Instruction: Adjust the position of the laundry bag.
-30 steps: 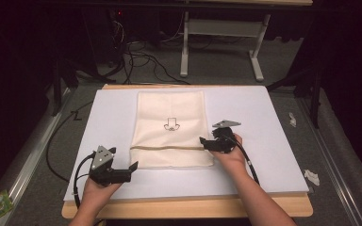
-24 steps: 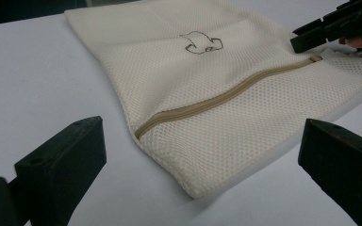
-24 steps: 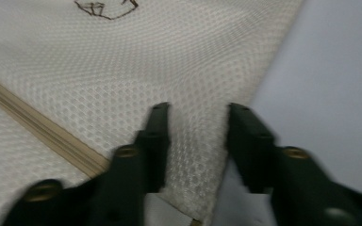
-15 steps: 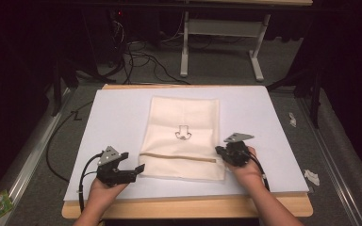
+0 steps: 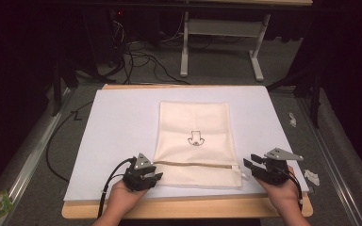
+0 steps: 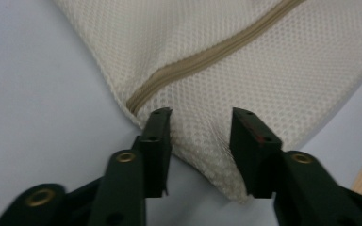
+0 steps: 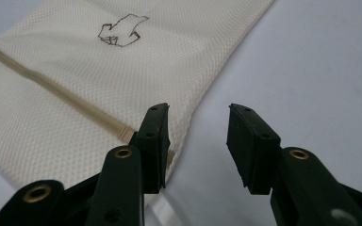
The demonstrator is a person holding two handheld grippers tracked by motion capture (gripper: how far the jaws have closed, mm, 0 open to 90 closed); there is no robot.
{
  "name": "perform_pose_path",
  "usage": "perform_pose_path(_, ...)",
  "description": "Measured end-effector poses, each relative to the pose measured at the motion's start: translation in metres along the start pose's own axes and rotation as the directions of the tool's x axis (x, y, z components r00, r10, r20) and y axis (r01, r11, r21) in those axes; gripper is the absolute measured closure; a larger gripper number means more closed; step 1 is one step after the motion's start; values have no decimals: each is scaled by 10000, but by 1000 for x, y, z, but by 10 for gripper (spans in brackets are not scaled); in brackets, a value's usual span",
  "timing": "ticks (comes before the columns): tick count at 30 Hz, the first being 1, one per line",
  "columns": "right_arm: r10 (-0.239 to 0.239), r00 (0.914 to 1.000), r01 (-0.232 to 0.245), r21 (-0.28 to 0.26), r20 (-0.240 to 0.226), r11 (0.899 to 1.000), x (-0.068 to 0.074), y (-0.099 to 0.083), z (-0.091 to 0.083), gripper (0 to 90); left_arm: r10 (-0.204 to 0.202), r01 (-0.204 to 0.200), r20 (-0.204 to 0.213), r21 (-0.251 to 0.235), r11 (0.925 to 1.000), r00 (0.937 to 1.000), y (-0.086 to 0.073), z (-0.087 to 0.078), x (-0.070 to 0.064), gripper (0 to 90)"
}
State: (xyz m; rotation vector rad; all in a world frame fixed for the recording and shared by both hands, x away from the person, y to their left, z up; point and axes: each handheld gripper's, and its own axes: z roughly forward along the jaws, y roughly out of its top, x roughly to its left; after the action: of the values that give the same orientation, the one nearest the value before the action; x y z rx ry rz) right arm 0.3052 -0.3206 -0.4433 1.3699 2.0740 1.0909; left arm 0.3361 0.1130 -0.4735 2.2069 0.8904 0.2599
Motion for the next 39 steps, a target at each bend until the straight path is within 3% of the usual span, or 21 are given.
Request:
perform_pose_path(1, 63, 9998, -63, -47, -175, 10000, 0, -9, -3, 620, -54, 54, 85, 4, 10000, 9999, -2, -1, 0, 767)
perform_pose_path(4, 112, 9995, -108, 136, -302, 9998, 1, -12, -1, 620, 63, -69, 343, 182, 9998, 9994, -4, -5, -5, 837)
perform_pose_path(7, 174, 9988, -167, 151, -461, 9997, 0, -13, 2, 612, 317, -336, 509, 368, 9988, 9982, -7, -10, -13, 846)
perform_pose_path(10, 237, 9975, -216, 313, -668, 9993, 3, -14, 8, 588, 174, -194, 610, 330, 9993, 9980, -10, -14, -15, 836)
perform_pose_path(13, 179, 9964, -133, 561, -823, 9983, 8, -14, 15, 551, -191, 191, 655, 5, 9998, 9977, -10, -19, -11, 700)
perform_pose_path(16, 206, 9959, -132, 843, -878, 9964, 11, -13, 23, 544, -597, 645, 519, -960, 9933, 9969, -10, -26, -4, 536)
perform_pose_path(21, 139, 9961, -21, 1340, -869, 9910, 12, -16, 33, 589, -1008, 1078, 481, -1777, 9782, 9937, -10, -33, 4, 476)
perform_pose_path(23, -12, 9969, 127, 1441, -793, 9895, 17, -16, 34, 669, -1249, 1405, 919, -1898, 9717, 9879, -7, -30, 2, 469)
perform_pose_path(24, -161, 9964, 280, 1453, -827, 9890, 18, -16, 34, 692, -1249, 1405, 919, -1898, 9717, 9879, -7, -30, 2, 472)
perform_pose_path(28, -297, 9956, 436, 1585, -893, 9864, 21, -14, 34, 766, -1241, 1625, 1959, -1937, 9675, 9727, 5, -22, -12, 497)
perform_pose_path(30, -632, 9932, 778, 1538, -979, 9850, 22, -14, 34, 829, -854, 1304, 2281, -1898, 9731, 9699, 18, -11, -28, 513)
perform_pose_path(32, -683, 9931, 821, 1507, -950, 9852, 23, -14, 34, 837, -760, 1211, 2412, -1780, 9766, 9675, 25, -3, -36, 519)
perform_pose_path(33, -901, 9915, 1030, 1439, -935, 9842, 24, -14, 34, 843, -616, 1053, 2435, -1708, 9797, 9679, 31, 3, -42, 520)
perform_pose_path(34, -900, 9916, 1023, 1384, -927, 9851, 24, -12, 34, 846, -375, 796, 2360, -1715, 9820, 9710, 41, 14, -52, 528)
perform_pose_path(36, -879, 9917, 999, 1329, -935, 9861, 23, -12, 34, 848, -200, 613, 2315, -1724, 9831, 9726, 49, 22, -59, 532)
perform_pose_path(39, -838, 9926, 936, 1134, -884, 9891, 23, -10, 32, 849, 4, 422, 2479, -1663, 9852, 9688, 69, 43, -74, 553)
